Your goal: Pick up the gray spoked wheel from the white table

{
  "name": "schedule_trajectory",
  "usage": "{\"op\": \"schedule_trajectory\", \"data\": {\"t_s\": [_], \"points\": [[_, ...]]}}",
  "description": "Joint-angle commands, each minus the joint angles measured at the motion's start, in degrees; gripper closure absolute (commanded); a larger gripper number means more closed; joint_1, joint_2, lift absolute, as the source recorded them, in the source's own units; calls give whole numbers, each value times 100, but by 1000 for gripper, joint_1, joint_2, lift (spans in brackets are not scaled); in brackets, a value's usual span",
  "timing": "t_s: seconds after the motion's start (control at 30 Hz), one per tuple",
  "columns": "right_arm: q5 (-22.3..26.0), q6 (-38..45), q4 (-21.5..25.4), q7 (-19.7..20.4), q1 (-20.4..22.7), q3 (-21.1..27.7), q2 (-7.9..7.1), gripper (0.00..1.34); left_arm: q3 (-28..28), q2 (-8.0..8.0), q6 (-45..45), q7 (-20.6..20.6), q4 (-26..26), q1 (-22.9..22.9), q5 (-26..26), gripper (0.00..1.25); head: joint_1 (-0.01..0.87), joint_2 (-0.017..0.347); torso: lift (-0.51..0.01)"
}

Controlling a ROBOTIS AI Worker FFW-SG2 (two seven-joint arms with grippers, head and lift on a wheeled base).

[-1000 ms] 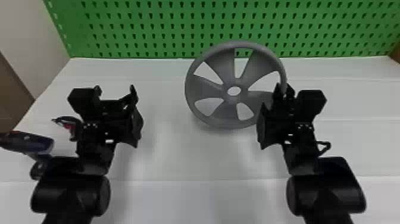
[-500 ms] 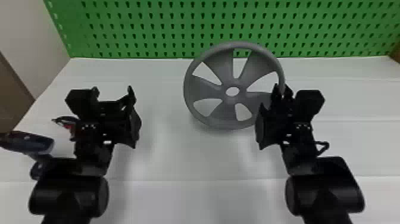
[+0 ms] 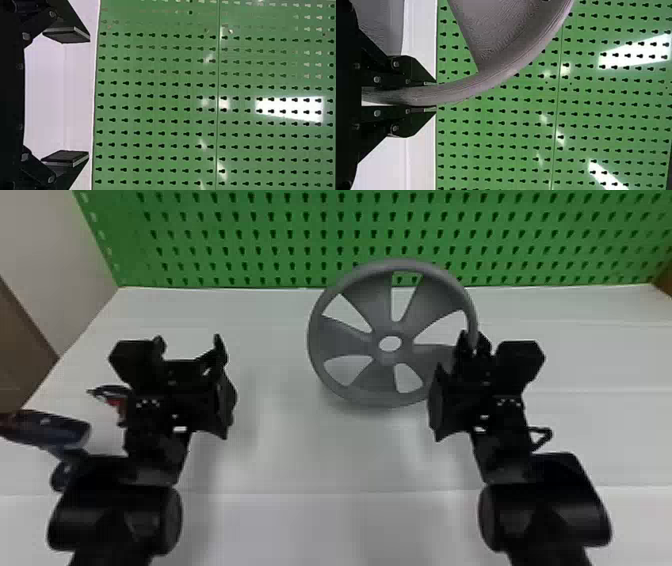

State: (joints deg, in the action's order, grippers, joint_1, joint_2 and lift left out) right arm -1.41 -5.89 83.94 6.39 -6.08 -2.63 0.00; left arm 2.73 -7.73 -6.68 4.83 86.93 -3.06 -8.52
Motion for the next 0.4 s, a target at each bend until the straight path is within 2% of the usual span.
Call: {"op": "schedule_trajectory", "data": {"t_s": [0.0, 0.37], "points": [[9, 0, 0, -6, -8, -9, 5, 1059, 0, 0, 0, 9, 0, -1, 0, 237, 770, 44, -98], [53, 35, 0, -6, -16, -18, 5, 1059, 0, 9, -9, 9, 0, -1, -9, 237, 770, 44, -98]]}}
